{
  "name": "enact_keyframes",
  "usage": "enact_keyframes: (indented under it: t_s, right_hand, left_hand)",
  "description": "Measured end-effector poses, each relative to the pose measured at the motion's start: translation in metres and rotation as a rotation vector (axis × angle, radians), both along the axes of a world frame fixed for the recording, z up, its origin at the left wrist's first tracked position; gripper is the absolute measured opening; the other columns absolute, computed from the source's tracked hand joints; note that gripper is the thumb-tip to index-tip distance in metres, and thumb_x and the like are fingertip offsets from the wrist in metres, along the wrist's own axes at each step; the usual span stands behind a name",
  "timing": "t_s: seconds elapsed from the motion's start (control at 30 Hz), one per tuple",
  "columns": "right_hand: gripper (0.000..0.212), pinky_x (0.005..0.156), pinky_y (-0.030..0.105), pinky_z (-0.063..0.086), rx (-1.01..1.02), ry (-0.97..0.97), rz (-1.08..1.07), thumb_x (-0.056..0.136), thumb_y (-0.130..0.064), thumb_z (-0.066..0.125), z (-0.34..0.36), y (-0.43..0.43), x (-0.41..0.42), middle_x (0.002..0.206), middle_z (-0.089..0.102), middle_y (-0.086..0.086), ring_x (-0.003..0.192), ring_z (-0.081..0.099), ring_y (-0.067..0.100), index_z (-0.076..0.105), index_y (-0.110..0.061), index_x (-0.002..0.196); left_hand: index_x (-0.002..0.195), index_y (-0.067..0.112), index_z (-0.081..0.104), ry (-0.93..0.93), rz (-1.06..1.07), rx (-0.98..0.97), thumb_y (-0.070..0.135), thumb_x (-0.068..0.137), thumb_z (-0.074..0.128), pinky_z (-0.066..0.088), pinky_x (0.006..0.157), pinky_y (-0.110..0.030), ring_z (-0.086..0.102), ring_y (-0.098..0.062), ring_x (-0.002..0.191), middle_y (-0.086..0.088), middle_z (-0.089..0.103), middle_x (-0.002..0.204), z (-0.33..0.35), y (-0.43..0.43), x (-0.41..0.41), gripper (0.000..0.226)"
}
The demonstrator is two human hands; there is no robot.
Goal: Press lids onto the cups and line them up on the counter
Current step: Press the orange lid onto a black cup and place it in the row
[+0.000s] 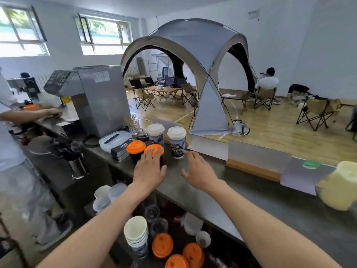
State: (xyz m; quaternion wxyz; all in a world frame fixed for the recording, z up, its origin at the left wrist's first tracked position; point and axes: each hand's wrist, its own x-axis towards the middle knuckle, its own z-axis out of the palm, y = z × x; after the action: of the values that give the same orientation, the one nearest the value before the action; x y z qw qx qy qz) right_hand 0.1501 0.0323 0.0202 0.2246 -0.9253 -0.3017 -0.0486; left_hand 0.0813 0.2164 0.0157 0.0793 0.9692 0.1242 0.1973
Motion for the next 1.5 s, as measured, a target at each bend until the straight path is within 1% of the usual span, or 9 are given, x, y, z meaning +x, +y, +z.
enact_keyframes:
  t_s: [0.17, 0.37, 0.57, 0.7, 0.87, 1.0, 1.2, 1.37, 1.5]
  right_hand:
    - [0.086, 0.110, 0.048, 0.042, 0.007, 0.087, 0.065, 0.091, -0.032, 0.064, -0.015, 0.078, 0.015, 0.158, 0.032, 0.013, 0.142, 0.039, 0.033, 0.012, -0.024, 0.160]
    - [0.093, 0.114, 0.045, 0.038, 0.030, 0.243, 0.048, 0.087, -0.028, 0.066, -0.023, 0.126, 0.049, 0.160, 0.027, 0.019, 0.143, 0.037, 0.036, 0.008, -0.029, 0.160]
    - [0.092, 0.120, 0.039, 0.031, 0.077, 0.352, 0.088, 0.084, -0.022, 0.066, -0.030, 0.127, 0.050, 0.165, 0.018, 0.015, 0.149, 0.029, 0.032, 0.015, -0.020, 0.160]
    - [0.080, 0.115, 0.037, 0.036, 0.262, 0.242, -0.008, 0.085, -0.020, 0.063, -0.025, 0.068, 0.028, 0.162, 0.027, 0.007, 0.143, 0.039, 0.027, 0.026, -0.024, 0.156]
    - [0.069, 0.110, 0.039, 0.043, 0.352, 0.121, -0.212, 0.089, -0.024, 0.066, -0.025, -0.062, -0.002, 0.153, 0.041, 0.001, 0.136, 0.047, 0.021, 0.036, -0.029, 0.151]
    - [0.061, 0.106, 0.031, 0.043, 0.431, 0.068, -0.388, 0.089, -0.021, 0.067, -0.025, -0.180, -0.040, 0.144, 0.050, -0.003, 0.129, 0.052, 0.016, 0.043, -0.030, 0.144]
    - [0.050, 0.105, 0.035, 0.044, 0.449, 0.034, -0.567, 0.090, -0.023, 0.061, -0.024, -0.324, -0.106, 0.139, 0.056, -0.003, 0.127, 0.052, 0.017, 0.051, -0.028, 0.139]
    - [0.037, 0.102, 0.034, 0.045, 0.437, 0.027, -0.585, 0.097, -0.034, 0.056, -0.031, -0.389, -0.146, 0.134, 0.059, -0.006, 0.122, 0.055, 0.013, 0.054, -0.028, 0.134]
    - [0.033, 0.098, 0.033, 0.046, 0.413, 0.044, -0.589, 0.099, -0.045, 0.052, -0.041, -0.403, -0.160, 0.128, 0.062, -0.008, 0.117, 0.057, 0.012, 0.055, -0.031, 0.129]
  left_hand:
    - [0.156, 0.026, 0.028, 0.058, 0.058, -0.147, 0.041, 0.097, 0.059, 0.052, 0.093, -0.051, 0.051, -0.036, 0.129, -0.009, 0.040, 0.149, -0.016, 0.067, 0.014, 0.069]
    - [0.156, 0.024, 0.028, 0.100, 0.035, -0.394, 0.037, 0.095, 0.065, 0.047, 0.101, -0.045, 0.050, -0.037, 0.134, -0.013, 0.041, 0.154, -0.026, 0.093, 0.046, 0.073]
    - [0.146, 0.022, 0.045, -0.014, -0.008, -0.730, 0.013, 0.088, 0.067, 0.040, 0.097, -0.029, 0.056, -0.027, 0.129, -0.005, 0.061, 0.139, -0.029, 0.079, 0.052, 0.062]
    - [0.144, 0.019, 0.046, -0.109, -0.080, -0.775, 0.028, 0.098, 0.062, 0.043, 0.108, -0.038, 0.055, -0.024, 0.130, -0.005, 0.060, 0.141, -0.027, 0.033, 0.051, 0.049]
    - [0.146, 0.016, 0.047, -0.070, -0.287, -0.792, 0.043, 0.105, 0.045, 0.041, 0.106, -0.038, 0.054, -0.025, 0.130, -0.008, 0.058, 0.140, -0.017, -0.081, 0.060, 0.049]
    - [0.136, 0.017, 0.055, -0.005, -0.456, -0.784, 0.039, 0.104, 0.052, 0.043, 0.093, -0.029, 0.060, -0.018, 0.114, -0.002, 0.064, 0.128, -0.010, -0.197, 0.050, 0.040]
    - [0.130, 0.013, 0.057, 0.090, -0.566, -0.816, 0.035, 0.099, 0.062, 0.048, 0.097, -0.034, 0.062, -0.021, 0.113, -0.006, 0.064, 0.124, -0.016, -0.345, 0.007, 0.038]
    - [0.136, 0.018, 0.048, 0.143, -0.603, -0.830, 0.039, 0.101, 0.057, 0.049, 0.093, -0.032, 0.062, -0.016, 0.110, 0.000, 0.062, 0.128, -0.030, -0.406, -0.039, 0.042]
    - [0.145, 0.023, 0.044, 0.185, -0.613, -0.723, 0.043, 0.102, 0.053, 0.047, 0.092, -0.030, 0.061, -0.017, 0.114, 0.000, 0.059, 0.134, -0.038, -0.420, -0.061, 0.047]
